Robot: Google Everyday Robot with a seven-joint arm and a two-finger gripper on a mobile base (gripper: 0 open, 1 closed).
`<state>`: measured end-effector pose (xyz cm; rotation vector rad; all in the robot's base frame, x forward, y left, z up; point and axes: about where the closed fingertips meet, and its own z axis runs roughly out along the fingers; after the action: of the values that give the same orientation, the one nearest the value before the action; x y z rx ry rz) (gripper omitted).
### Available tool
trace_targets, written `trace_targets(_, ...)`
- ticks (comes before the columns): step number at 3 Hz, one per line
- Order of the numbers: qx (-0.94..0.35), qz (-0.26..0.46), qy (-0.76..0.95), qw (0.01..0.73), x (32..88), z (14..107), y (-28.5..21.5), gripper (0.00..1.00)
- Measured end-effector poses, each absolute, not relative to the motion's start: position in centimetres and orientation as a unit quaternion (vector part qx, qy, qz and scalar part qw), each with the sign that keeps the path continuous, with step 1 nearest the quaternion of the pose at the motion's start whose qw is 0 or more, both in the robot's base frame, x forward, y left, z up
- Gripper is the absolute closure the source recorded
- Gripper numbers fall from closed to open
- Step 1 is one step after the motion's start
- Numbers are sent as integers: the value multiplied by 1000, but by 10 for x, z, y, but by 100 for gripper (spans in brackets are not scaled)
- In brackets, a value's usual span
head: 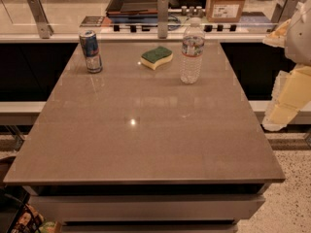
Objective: Knock redbull can over
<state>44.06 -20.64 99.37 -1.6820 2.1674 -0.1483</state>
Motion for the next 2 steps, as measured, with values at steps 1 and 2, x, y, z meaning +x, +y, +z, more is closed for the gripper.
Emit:
trace_targets(1,-605,-41,764,223,449,988,-187,0)
trace_targets(2,-610,-19,748,260,460,985,-157,0)
